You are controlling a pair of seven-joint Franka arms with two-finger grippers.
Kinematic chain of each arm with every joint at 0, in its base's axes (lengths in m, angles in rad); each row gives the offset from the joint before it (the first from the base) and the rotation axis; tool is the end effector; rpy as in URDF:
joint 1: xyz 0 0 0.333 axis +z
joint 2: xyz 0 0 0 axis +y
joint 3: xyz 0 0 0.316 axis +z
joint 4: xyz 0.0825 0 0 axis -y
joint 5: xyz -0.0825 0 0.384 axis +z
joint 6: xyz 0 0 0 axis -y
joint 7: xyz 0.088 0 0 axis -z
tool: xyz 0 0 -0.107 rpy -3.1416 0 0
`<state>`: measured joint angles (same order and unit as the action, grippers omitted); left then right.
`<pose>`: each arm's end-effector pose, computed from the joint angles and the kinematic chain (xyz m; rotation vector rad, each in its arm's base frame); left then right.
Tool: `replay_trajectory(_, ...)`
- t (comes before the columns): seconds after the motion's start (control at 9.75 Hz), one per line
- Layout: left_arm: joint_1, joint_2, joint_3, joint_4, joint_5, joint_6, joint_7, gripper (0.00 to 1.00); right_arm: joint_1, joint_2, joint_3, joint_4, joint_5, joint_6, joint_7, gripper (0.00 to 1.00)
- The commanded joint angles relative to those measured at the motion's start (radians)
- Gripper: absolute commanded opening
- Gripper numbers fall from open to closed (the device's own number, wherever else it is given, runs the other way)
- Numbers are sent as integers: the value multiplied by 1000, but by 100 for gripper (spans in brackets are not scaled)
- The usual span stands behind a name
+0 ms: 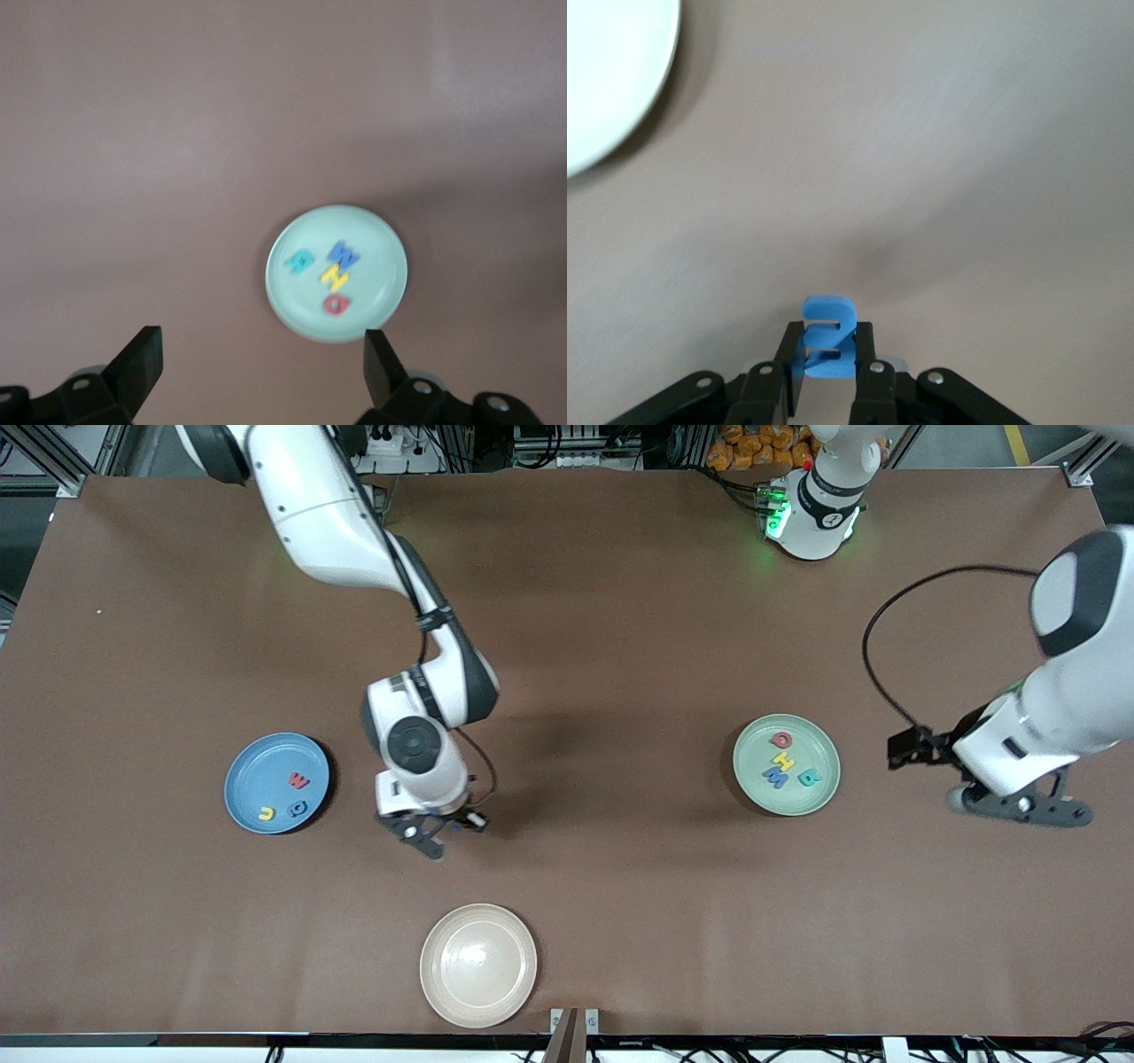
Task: Sort upper and lower case letters into plates
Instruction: 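Release the blue letter onto the blue plate with the right gripper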
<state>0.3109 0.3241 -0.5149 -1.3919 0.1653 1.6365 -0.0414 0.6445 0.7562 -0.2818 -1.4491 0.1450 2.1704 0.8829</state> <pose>0.6407 -0.0669 0.5404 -3.1199 0.2457 0.0586 0.6579 0.2958 0.2503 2.9720 -0.8061 0.0604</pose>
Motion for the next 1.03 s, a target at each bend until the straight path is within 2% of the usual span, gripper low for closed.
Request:
replay_trajectory(0.0, 0, -86, 10, 1, 17, -52, -14, 100, -75, -128, -35, -103, -8, -78, -257, 0)
replay_trajectory(0.21, 17, -103, 15, 1, -4, -52, -8, 100, -175, -224, -43, -227, -8, -70, -515, 0)
replay_trajectory(0.41, 25, -109, 15, -1, 9, -52, 1, 100, -254, -259, -37, -304, -10, -70, -684, 0)
replay_trajectory(0.62, 31, -108, 16, -1, -6, -50, 37, 100, -371, -287, 2, -367, -10, -57, -880, 0)
replay_trajectory(0.72, 33, -105, 19, 1, -33, -52, 34, 100, -402, -311, 33, -414, -12, -8, -919, 10)
replay_trajectory(0.82, 21, -118, 67, -2, -91, -62, 31, 100, -443, -339, 93, -457, -62, 47, -924, 99)
replay_trajectory(0.92, -21, -147, 155, -10, -134, -79, 26, 100, -500, -377, 161, -497, -121, 86, -923, 100)
